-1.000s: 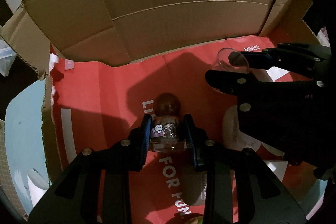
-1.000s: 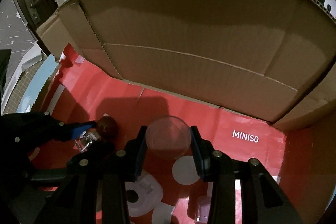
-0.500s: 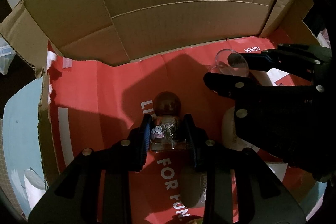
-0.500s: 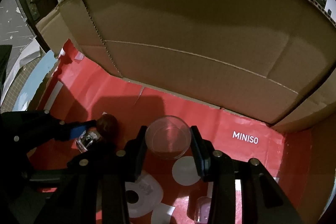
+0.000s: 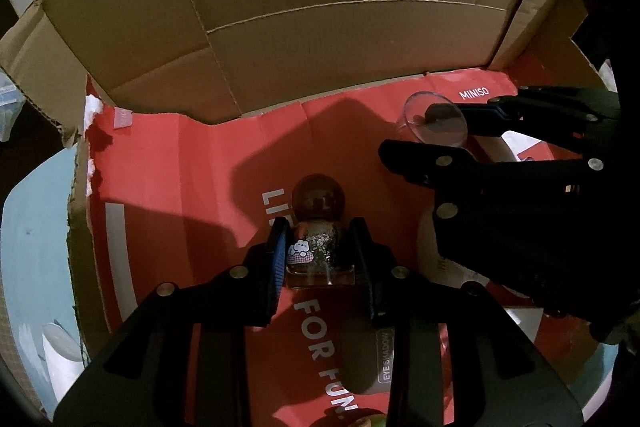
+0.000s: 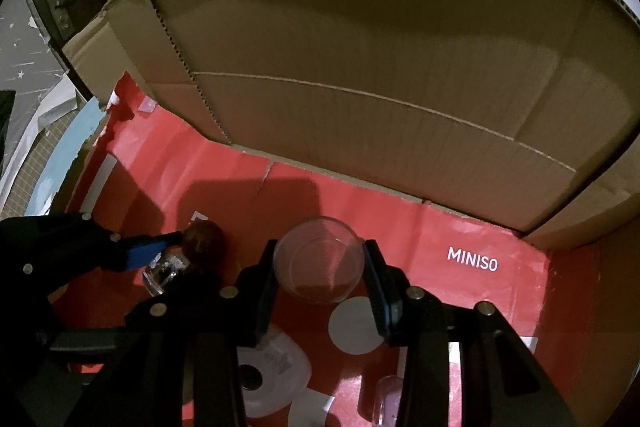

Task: Organize rigid objects
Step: 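Lower the brown-capped jar and glass cup into the red box and release, then lift both tools out of the box back over the table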

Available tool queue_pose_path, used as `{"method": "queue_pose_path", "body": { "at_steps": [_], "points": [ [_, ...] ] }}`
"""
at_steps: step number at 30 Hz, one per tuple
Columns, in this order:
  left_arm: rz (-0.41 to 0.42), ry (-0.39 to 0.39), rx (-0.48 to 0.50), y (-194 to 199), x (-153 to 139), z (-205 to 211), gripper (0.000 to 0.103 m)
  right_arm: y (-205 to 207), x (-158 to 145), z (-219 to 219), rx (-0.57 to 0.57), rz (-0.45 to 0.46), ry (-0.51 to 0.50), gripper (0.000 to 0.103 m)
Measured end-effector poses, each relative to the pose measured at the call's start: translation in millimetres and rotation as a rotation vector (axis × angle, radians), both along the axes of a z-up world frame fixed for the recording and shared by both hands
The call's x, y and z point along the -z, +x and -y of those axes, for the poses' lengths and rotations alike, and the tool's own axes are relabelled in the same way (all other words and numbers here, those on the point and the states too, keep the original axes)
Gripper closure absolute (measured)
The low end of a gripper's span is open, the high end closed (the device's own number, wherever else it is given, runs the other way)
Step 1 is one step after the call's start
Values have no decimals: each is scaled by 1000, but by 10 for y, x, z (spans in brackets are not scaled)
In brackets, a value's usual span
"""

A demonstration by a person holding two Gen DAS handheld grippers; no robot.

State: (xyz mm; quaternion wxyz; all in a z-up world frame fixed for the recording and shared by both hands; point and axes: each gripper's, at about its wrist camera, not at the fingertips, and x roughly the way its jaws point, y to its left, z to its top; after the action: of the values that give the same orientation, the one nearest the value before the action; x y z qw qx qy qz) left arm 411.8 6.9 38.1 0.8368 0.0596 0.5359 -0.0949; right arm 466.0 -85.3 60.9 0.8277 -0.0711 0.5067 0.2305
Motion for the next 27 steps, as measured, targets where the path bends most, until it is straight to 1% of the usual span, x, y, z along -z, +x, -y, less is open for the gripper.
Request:
{"method": "queue_pose_path", "body": {
  "at_steps": [3,4,5,8,11,15,21,27],
  "points": [
    [-5,-9,-5,9,6,-24,74,18,-8,14,-1,-1,1,56],
    [-6,-12,-6,9,5,-32,74,1,4,16,-1,0,2,52],
    [-6,-17,-7,8,2,-44,73,2,-3,26,0,2,3,51],
    [-1,-26,-7,-3,-25,-75,73,-18,-32,6,0,3,7,50],
    [1,-28,-3,-20,-47,-84,73,-29,-46,30,6,7,10,45],
    [1,-26,-7,-51,-67,-122,73,-50,-71,58,8,13,16,45],
    [19,-49,-21,-100,-170,-179,73,-116,-144,88,20,25,27,44],
    [47,-75,-33,-252,-317,-249,73,-231,-293,191,36,51,37,41]
  ]
}}
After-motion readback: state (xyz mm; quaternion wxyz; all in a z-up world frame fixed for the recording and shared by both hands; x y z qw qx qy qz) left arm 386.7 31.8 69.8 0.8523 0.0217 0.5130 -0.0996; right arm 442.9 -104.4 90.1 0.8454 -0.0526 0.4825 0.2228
